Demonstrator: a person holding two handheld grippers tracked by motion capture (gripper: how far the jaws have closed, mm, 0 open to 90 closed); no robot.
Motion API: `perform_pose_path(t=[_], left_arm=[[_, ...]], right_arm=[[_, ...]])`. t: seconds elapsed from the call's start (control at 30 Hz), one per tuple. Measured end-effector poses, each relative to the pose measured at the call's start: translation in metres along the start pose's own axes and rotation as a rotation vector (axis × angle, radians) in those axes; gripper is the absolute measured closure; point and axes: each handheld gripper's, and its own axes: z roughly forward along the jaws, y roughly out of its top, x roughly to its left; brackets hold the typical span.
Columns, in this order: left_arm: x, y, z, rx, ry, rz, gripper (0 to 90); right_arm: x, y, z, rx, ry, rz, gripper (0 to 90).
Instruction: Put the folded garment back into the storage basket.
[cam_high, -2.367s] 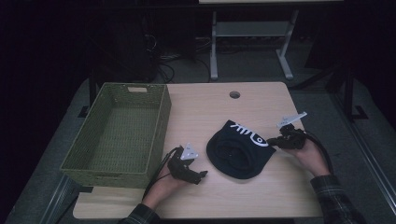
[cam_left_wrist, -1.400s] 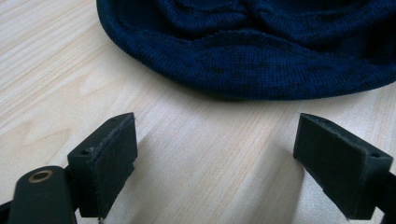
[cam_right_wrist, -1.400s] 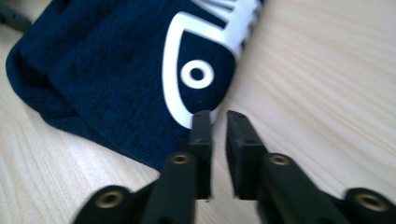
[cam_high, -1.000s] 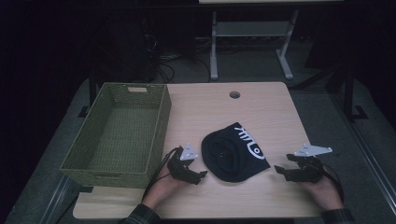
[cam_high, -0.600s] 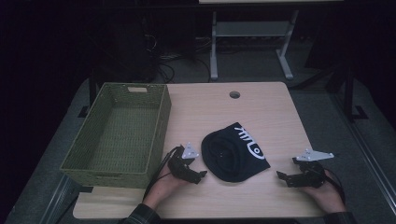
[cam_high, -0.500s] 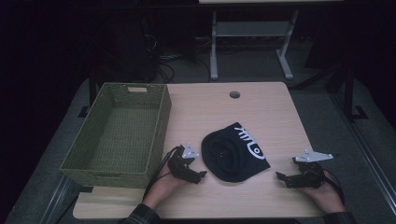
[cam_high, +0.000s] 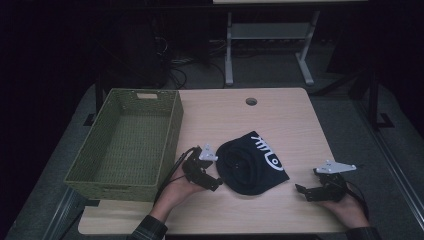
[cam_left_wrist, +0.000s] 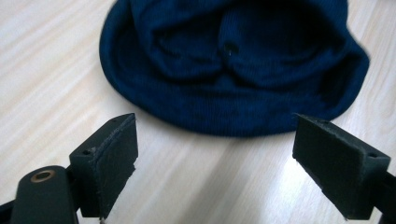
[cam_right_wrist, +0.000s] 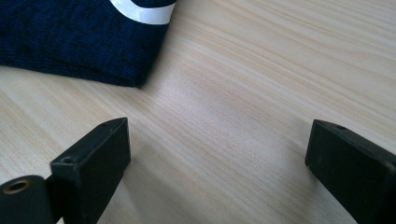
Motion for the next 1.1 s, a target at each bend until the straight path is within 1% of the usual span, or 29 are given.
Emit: perform_pose_path(t=[0.1,0.2,0.23,0.3,0.33,0.5,0.6,0.7,0.73,0.9,0.93,1.0,1.07,1.1], left_arm=[[0.001,0.012,-0.001,0.010,-0.018,0.011,13.7],[0.002,0.024,0.001,0.027,-0.024,0.033,13.8],[0.002,0.027,0.002,0.030,-0.028,0.035,14.0],[0.002,0.035,0.006,0.049,-0.039,0.042,14.2],[0.002,0.037,0.008,0.057,-0.042,0.040,14.2],[0.000,0.049,0.024,0.098,-0.059,0.063,14.3],[-0.003,0.056,0.035,0.129,-0.066,0.086,14.3],[-0.005,0.059,0.044,0.143,-0.076,0.093,15.8],[-0.006,0.060,0.049,0.160,-0.080,0.097,15.9],[-0.005,0.060,0.062,0.194,-0.074,0.104,16.0],[-0.006,0.059,0.066,0.197,-0.073,0.098,16.0],[-0.004,0.058,0.070,0.218,-0.067,0.110,16.0],[-0.005,0.056,0.075,0.230,-0.067,0.104,16.2],[-0.005,0.056,0.077,0.243,-0.068,0.111,16.2]], right_arm=[[0.000,0.000,0.000,0.000,0.000,0.000,6.3],[0.000,0.000,0.000,0.000,0.000,0.000,6.3],[0.000,0.000,0.000,0.000,0.000,0.000,6.3],[0.000,0.000,0.000,0.000,0.000,0.000,6.3],[0.000,0.000,0.000,0.000,0.000,0.000,6.3],[0.000,0.000,0.000,0.000,-0.001,0.001,6.4],[0.000,0.000,0.000,0.000,-0.002,0.002,6.4],[0.000,0.000,0.000,0.000,-0.002,0.002,6.3],[0.000,0.000,0.000,-0.001,-0.002,0.001,6.4],[0.000,0.000,0.000,0.000,-0.002,0.001,6.4],[0.000,0.000,0.000,0.000,-0.002,0.001,6.4],[0.000,0.000,0.000,0.000,-0.002,0.001,6.4],[0.000,0.000,0.000,0.000,-0.002,0.001,6.4],[0.000,0.000,0.000,0.000,-0.002,0.001,6.3]])
